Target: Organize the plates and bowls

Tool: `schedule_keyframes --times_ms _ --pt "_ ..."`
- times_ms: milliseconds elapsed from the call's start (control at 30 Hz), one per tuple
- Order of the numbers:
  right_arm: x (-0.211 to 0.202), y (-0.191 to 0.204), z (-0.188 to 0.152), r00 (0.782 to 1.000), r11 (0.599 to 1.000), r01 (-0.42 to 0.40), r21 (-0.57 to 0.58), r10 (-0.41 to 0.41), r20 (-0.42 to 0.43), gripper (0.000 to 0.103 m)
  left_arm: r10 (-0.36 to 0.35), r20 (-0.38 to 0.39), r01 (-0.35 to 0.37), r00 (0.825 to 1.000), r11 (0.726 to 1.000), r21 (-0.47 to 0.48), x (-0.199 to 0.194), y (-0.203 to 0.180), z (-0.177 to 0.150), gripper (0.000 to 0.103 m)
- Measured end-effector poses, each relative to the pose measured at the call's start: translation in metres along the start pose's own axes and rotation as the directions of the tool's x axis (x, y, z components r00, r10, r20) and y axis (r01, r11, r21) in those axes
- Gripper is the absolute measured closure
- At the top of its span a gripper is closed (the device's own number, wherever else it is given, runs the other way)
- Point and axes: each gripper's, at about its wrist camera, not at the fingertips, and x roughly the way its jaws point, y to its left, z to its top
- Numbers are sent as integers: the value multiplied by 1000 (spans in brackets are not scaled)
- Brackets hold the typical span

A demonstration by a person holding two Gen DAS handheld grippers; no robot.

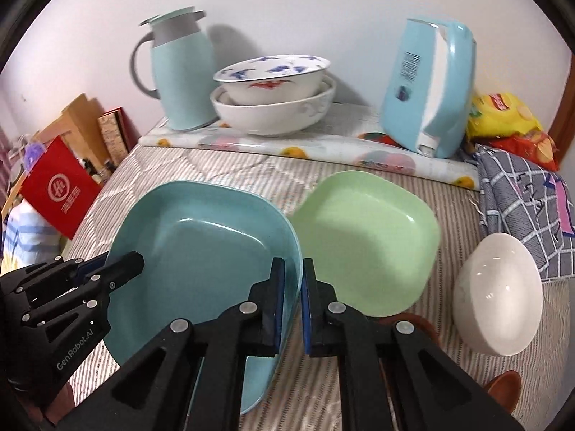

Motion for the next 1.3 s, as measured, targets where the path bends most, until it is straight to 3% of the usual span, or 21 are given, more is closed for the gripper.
schedule_keyframes --times_ms 300,567,933,1000,1100,1200,1233,1300 --pt "20 22 -12 999 999 -36 -41 34 -42 94 16 -51 -18 999 999 -49 12 18 -21 92" --pt "37 19 -16 998 998 -27 -51 23 -63 94 4 -94 -7 996 999 -37 29 16 -24 92" --pt "54 21 -15 996 997 -26 -77 19 -82 90 5 -98 -6 995 1000 -13 28 15 -25 92" --pt "52 22 -14 997 996 -15 -86 9 -70 87 10 -103 -12 995 1000 -16 27 16 -26 91" --pt "48 24 -14 998 995 0 -101 -7 -63 70 -2 -107 1 994 1000 -18 26 16 -29 90" --pt "40 24 -15 999 994 10 -108 -15 -42 64 -19 -133 16 991 1000 -26 27 16 -31 85" --pt "38 24 -15 999 994 6 -105 -10 -42 63 -29 -144 24 989 999 -34 28 17 -31 74" --pt "32 21 -17 999 996 -1 -92 -2 -38 63 -37 -151 32 988 999 -39 27 15 -33 66"
